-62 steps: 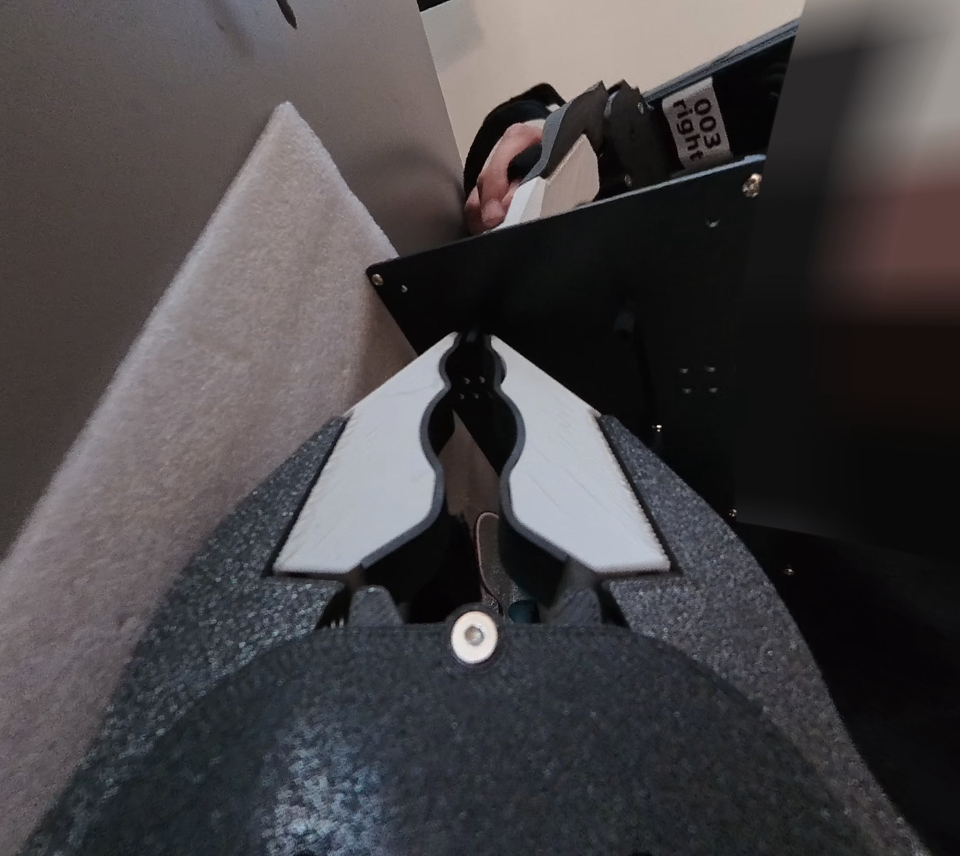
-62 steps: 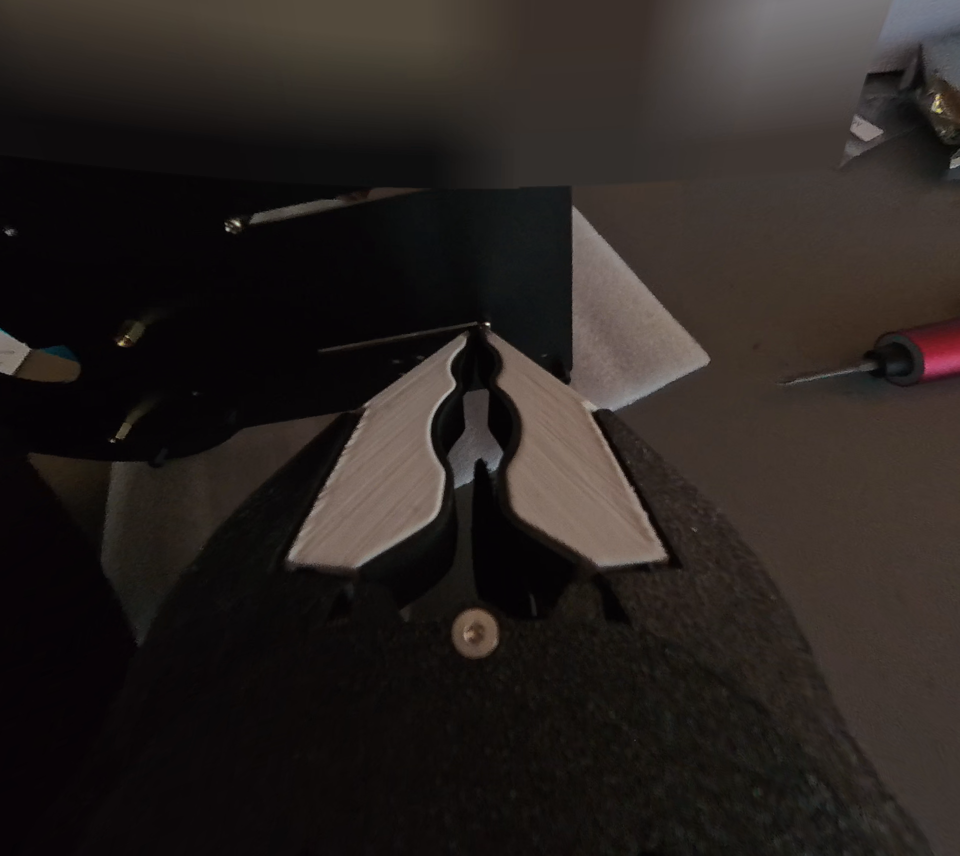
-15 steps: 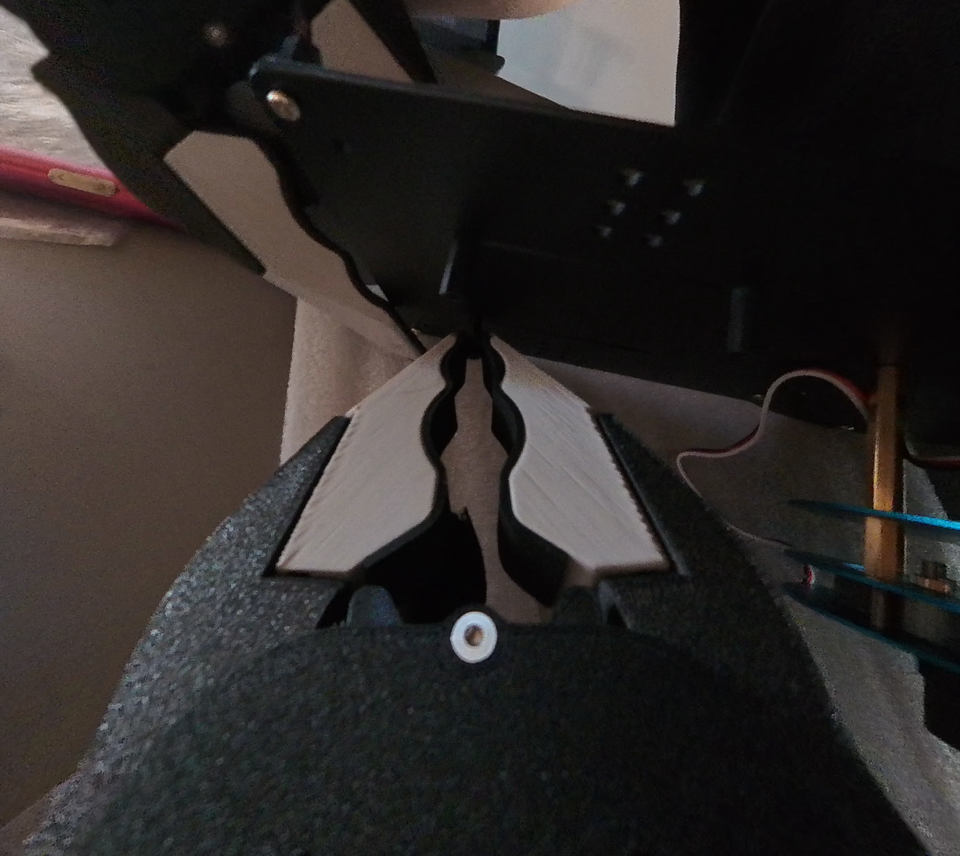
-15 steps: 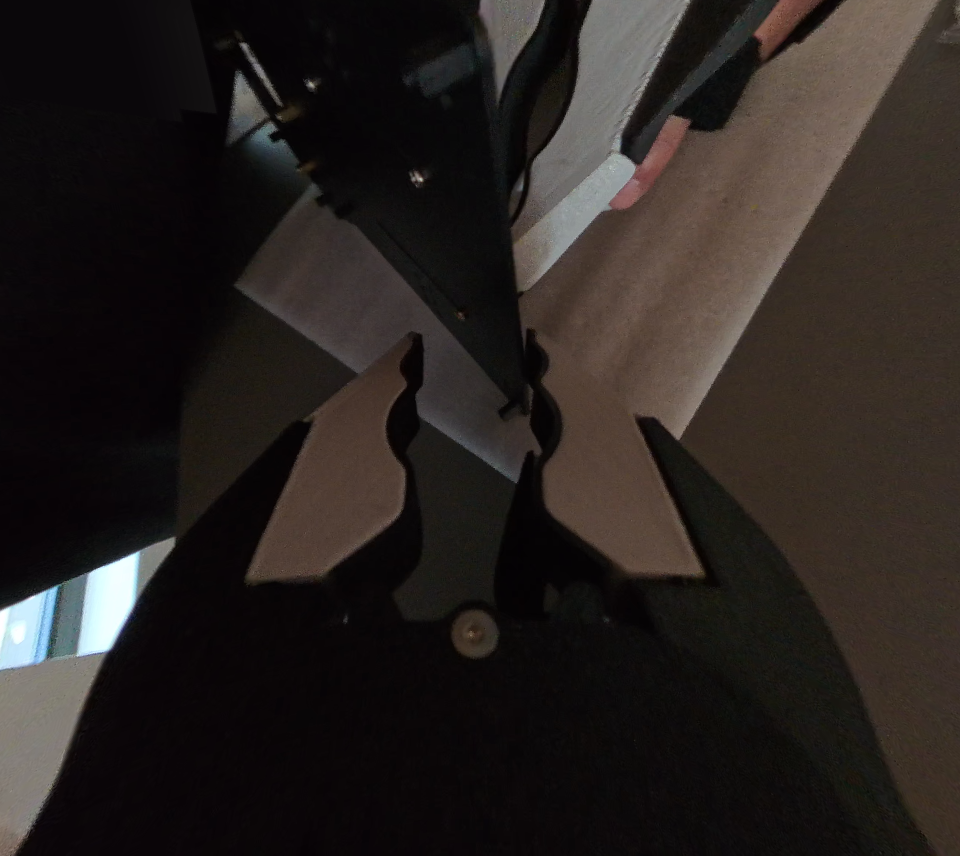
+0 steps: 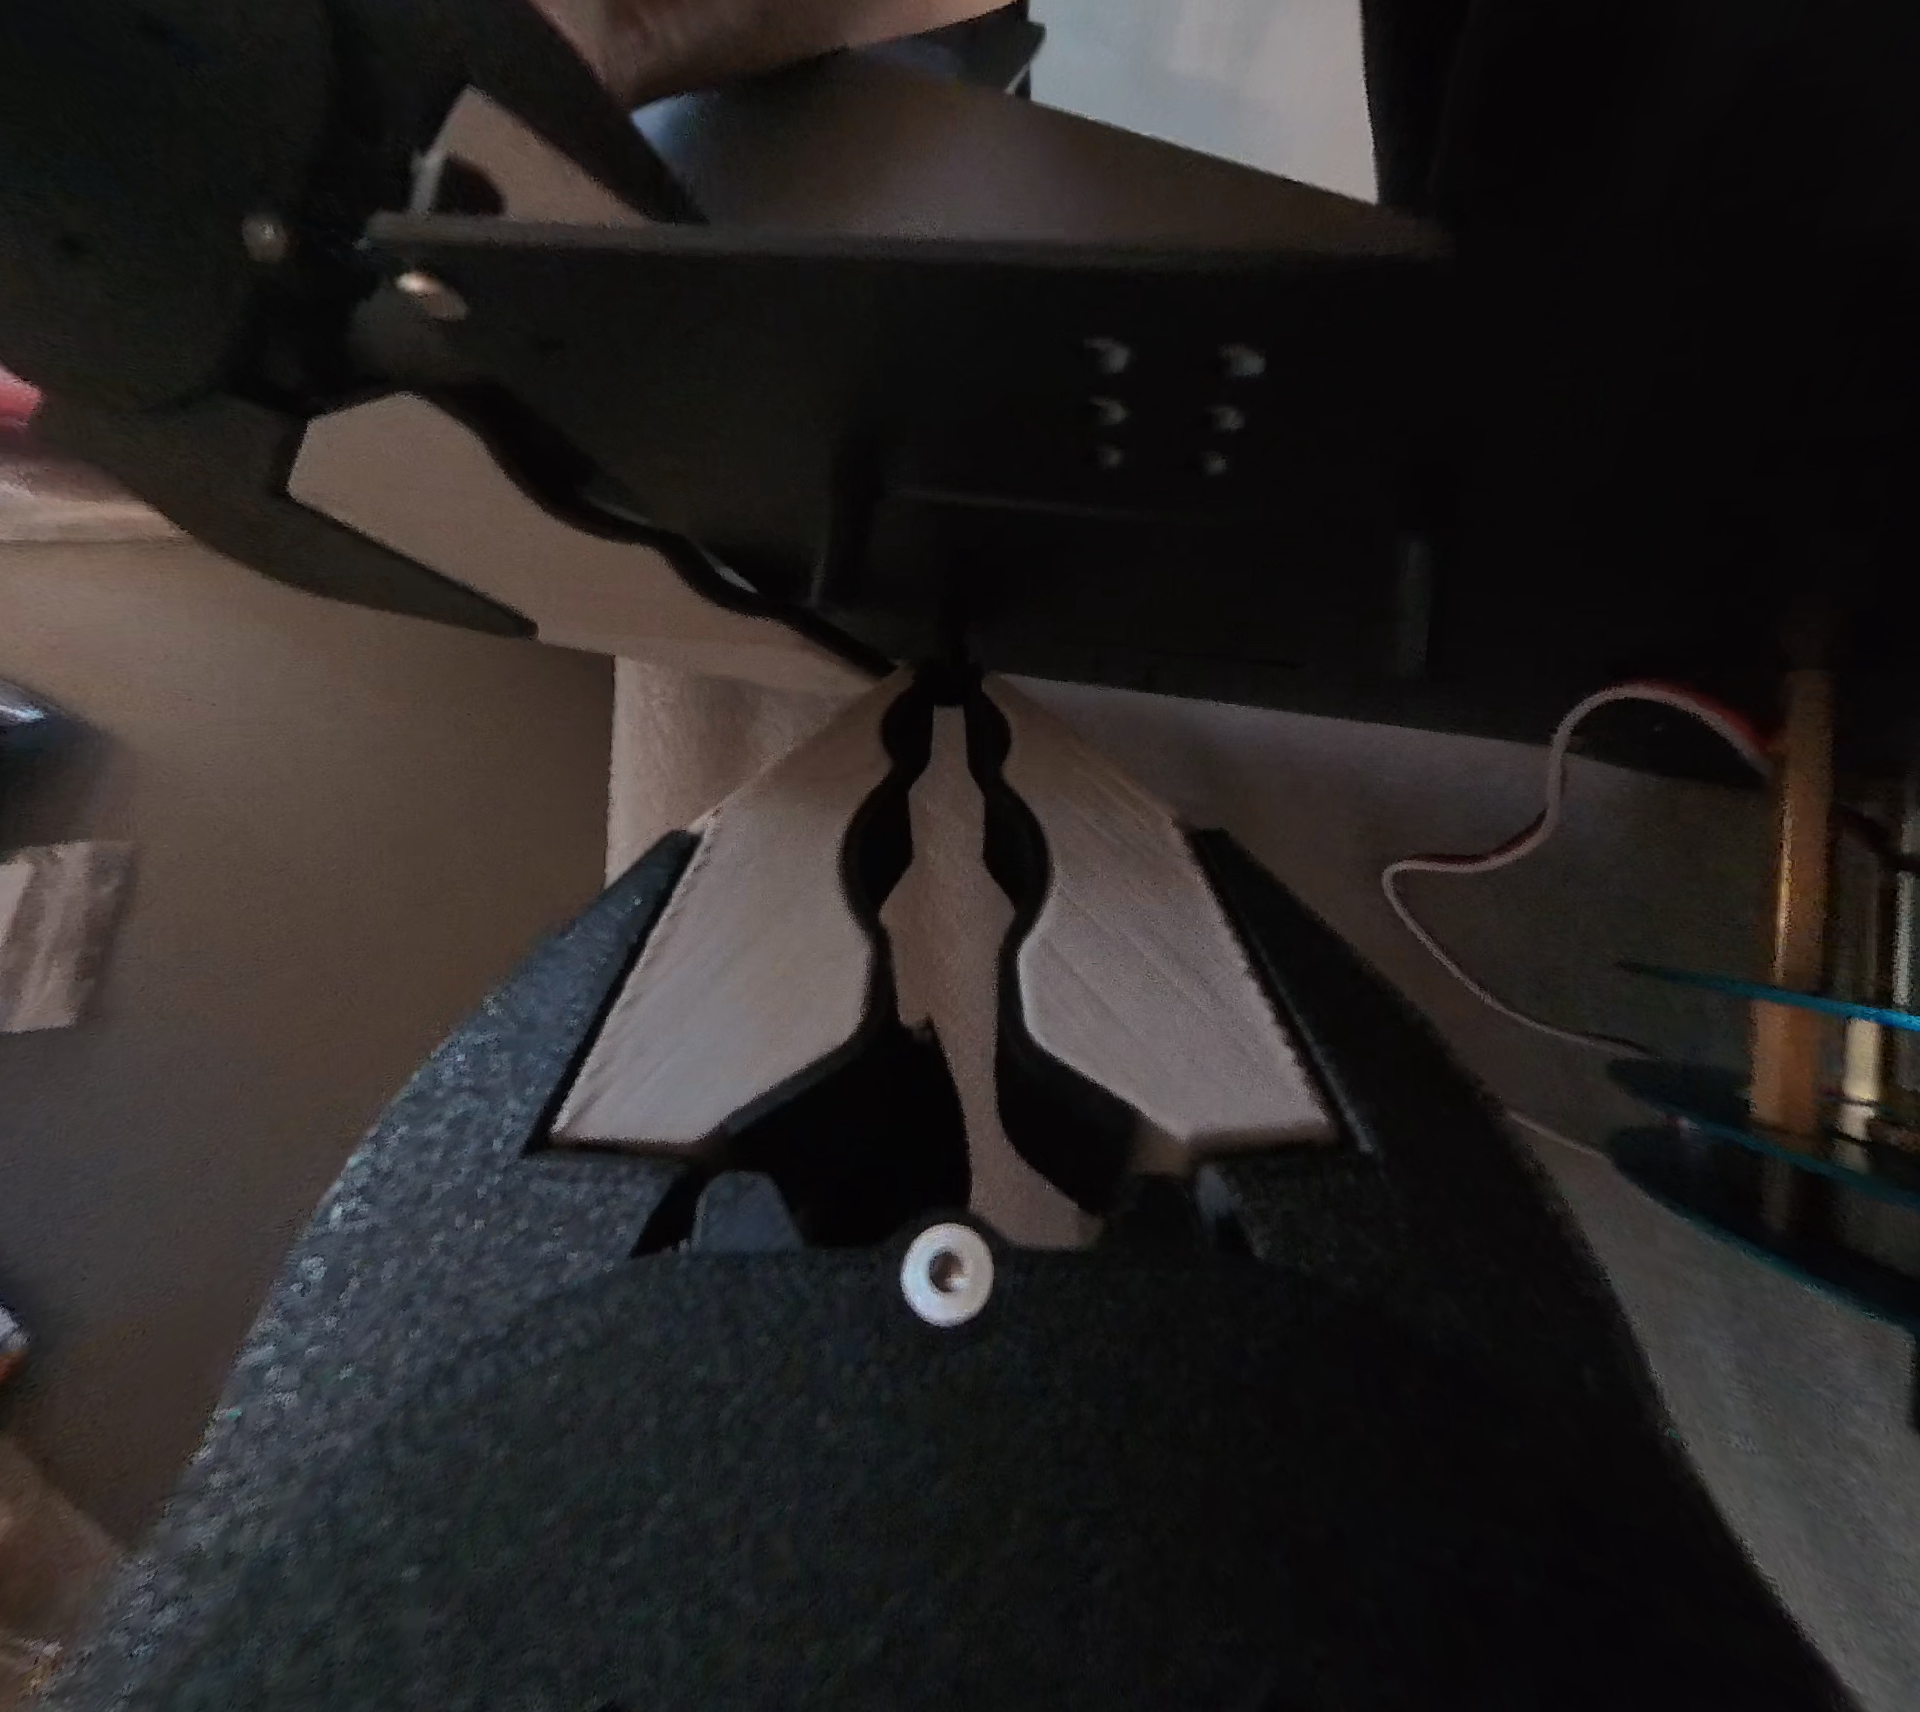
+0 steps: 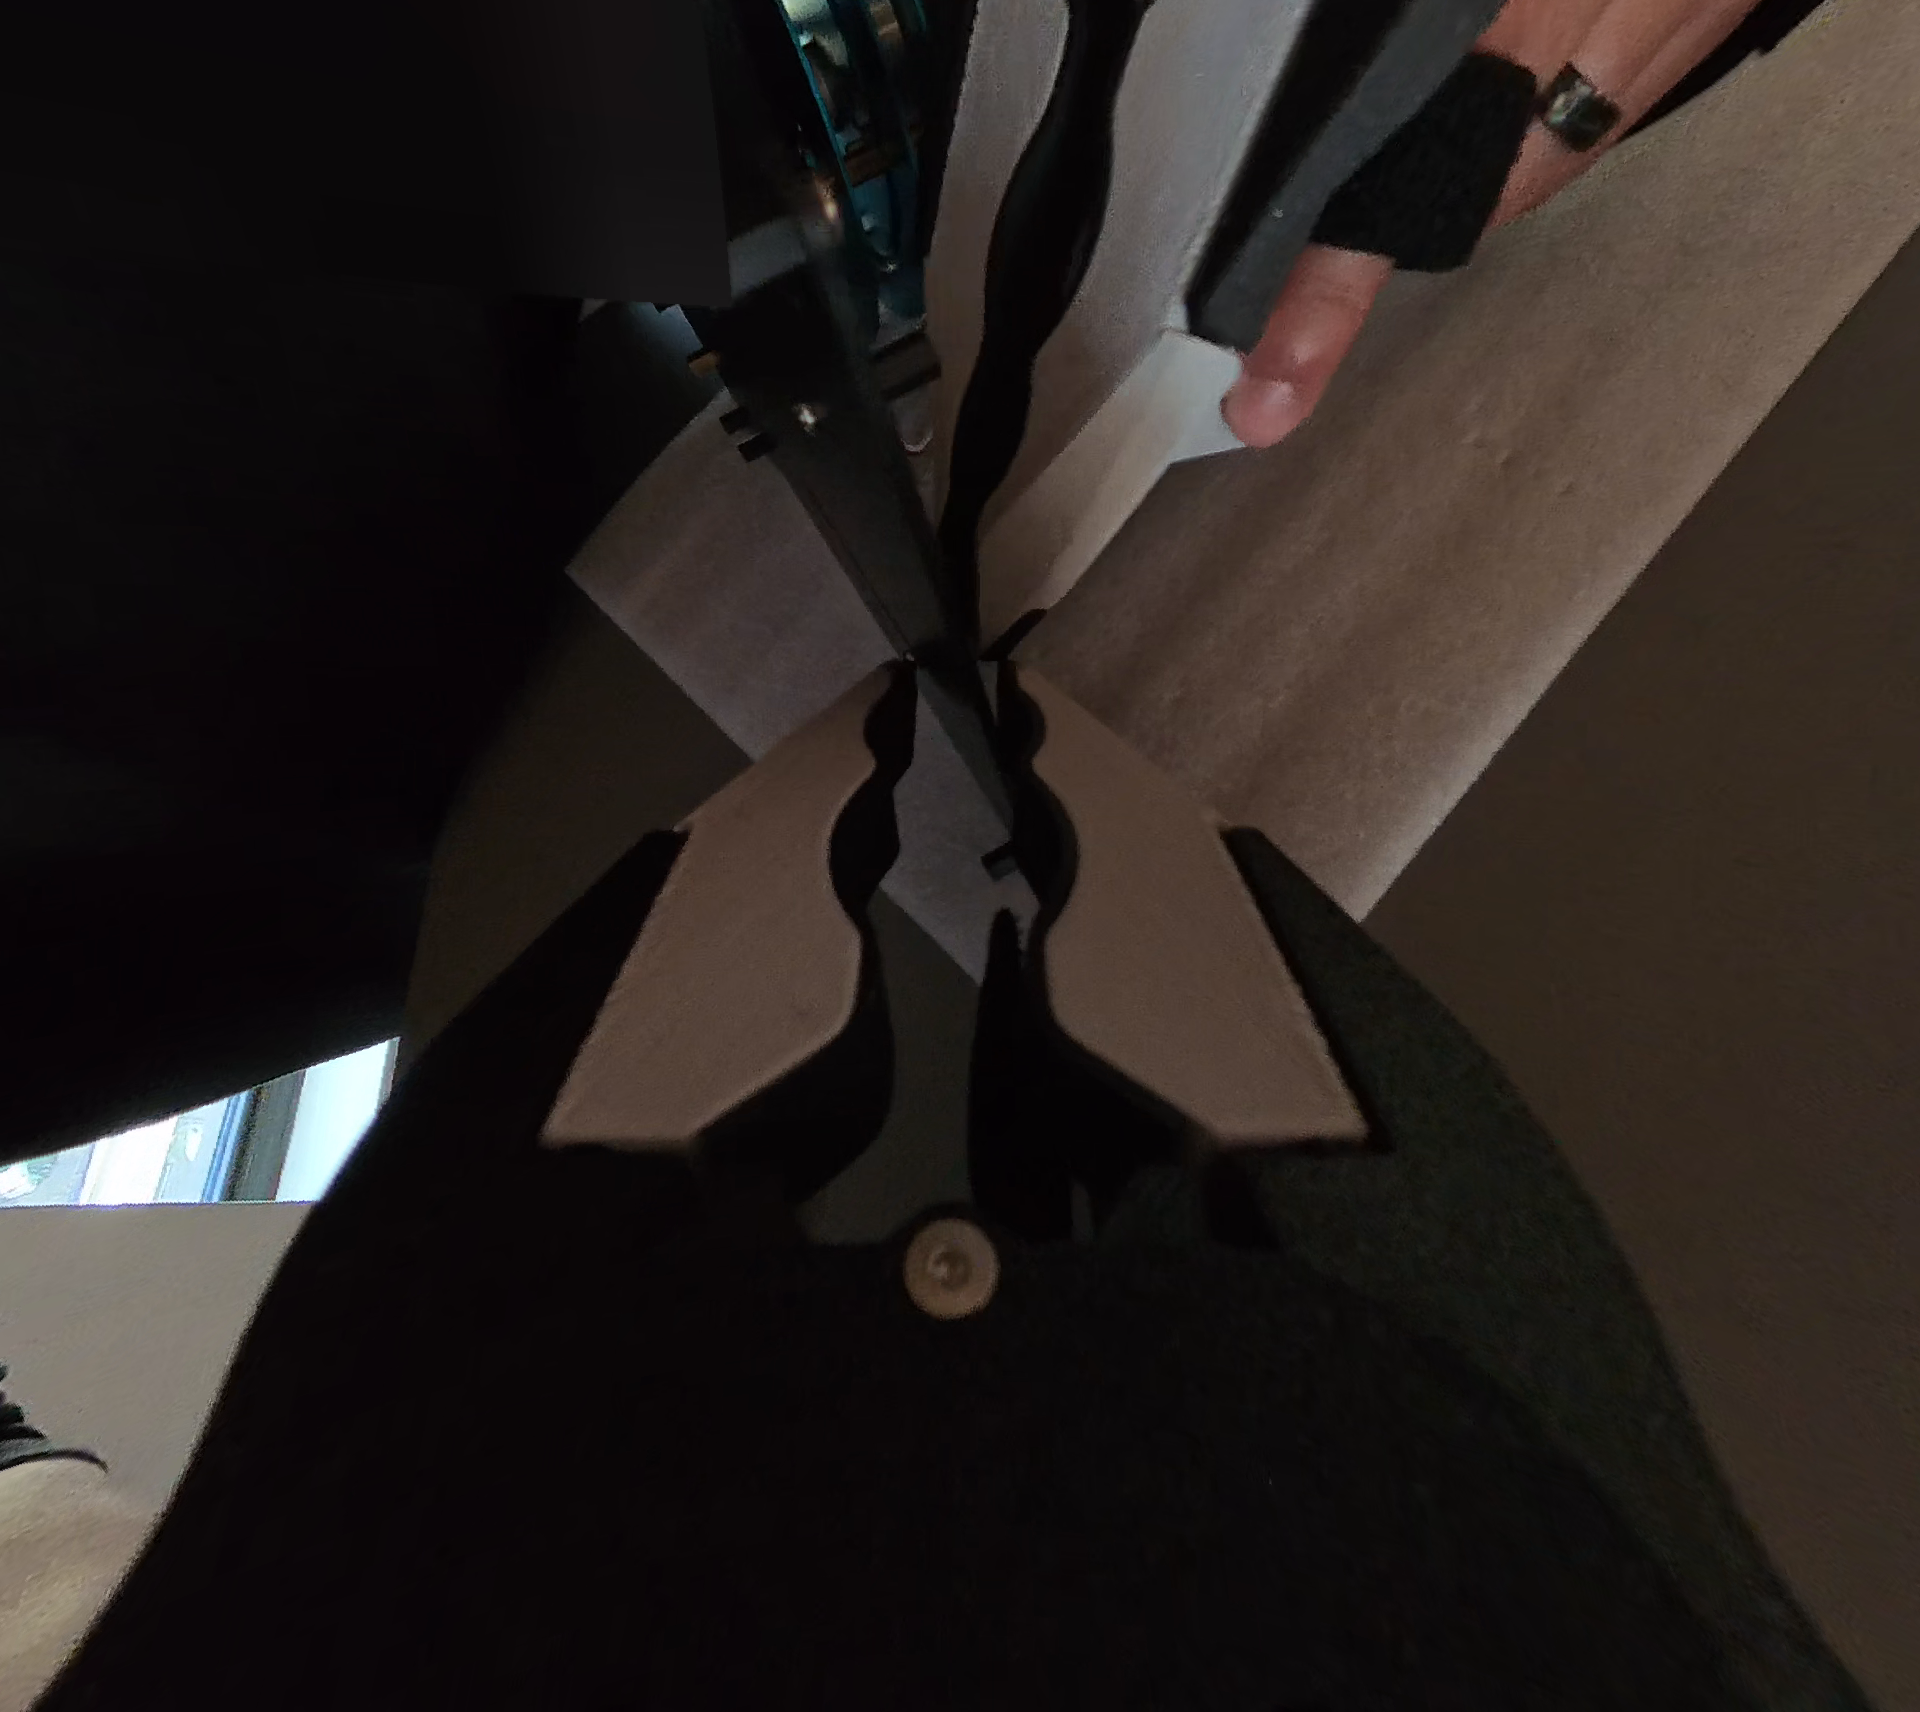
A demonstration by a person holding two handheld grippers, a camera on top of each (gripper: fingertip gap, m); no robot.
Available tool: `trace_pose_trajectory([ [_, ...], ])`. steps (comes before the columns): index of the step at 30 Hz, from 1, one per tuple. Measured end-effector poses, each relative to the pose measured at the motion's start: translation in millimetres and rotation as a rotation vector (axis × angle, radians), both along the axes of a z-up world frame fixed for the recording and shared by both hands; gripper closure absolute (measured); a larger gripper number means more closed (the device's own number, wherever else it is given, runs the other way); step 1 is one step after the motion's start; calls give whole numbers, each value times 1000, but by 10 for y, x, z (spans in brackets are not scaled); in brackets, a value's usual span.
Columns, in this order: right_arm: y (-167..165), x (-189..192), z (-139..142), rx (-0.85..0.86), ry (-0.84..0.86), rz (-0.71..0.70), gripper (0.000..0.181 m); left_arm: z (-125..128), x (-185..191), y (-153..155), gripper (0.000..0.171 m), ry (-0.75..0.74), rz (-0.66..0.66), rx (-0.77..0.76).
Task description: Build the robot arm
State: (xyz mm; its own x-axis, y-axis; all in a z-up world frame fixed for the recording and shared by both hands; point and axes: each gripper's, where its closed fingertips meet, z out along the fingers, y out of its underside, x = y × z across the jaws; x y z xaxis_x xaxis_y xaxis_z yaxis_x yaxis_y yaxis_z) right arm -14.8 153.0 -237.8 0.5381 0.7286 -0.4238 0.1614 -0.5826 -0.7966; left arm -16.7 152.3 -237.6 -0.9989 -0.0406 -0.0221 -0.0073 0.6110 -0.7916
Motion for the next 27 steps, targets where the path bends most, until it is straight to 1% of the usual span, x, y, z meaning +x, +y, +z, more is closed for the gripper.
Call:
trace_pose_trajectory([
  [2, -3, 0, 3, -7, 13, 1, 167, 1, -1, 4, 167, 48, -9, 0],
  [6, -19, -1, 1, -11, 15, 6, 165, -12, 4, -15, 167, -2, -32, -2],
  [8, -38, 1, -3, -1, 2, 11, 159, -22, 20, -18, 167, 27, -7, 0],
  [12, -42, -2, 1, -14, 16, 8, 160, -34, 28, -20, 167, 8, 24, 9],
  [14, -27, 9, -6, -35, 28, -3, 165, -34, 33, -21, 167, -4, 34, 22],
  [19, -43, -10, -4, -113, 96, 0, 167, -35, 29, -15, 167, 10, 62, 38],
  [21, -43, -12, -9, -98, 80, -5, 167, -21, 28, -9, 167, 56, 82, 24],
  [23, -46, -15, -12, -94, 74, -6, 168, -10, 20, 2, 166, 136, 95, 5],
  [24, -48, -15, -13, -94, 73, -6, 168, -5, 8, 17, 166, 197, 94, -1],
  [26, -47, -9, -24, -94, 64, -9, 170, 17, 21, 59, 159, 345, 113, -21],
  [27, -47, -11, -23, -92, 63, -9, 170, 8, 28, 81, 159, 461, 138, -17],
])
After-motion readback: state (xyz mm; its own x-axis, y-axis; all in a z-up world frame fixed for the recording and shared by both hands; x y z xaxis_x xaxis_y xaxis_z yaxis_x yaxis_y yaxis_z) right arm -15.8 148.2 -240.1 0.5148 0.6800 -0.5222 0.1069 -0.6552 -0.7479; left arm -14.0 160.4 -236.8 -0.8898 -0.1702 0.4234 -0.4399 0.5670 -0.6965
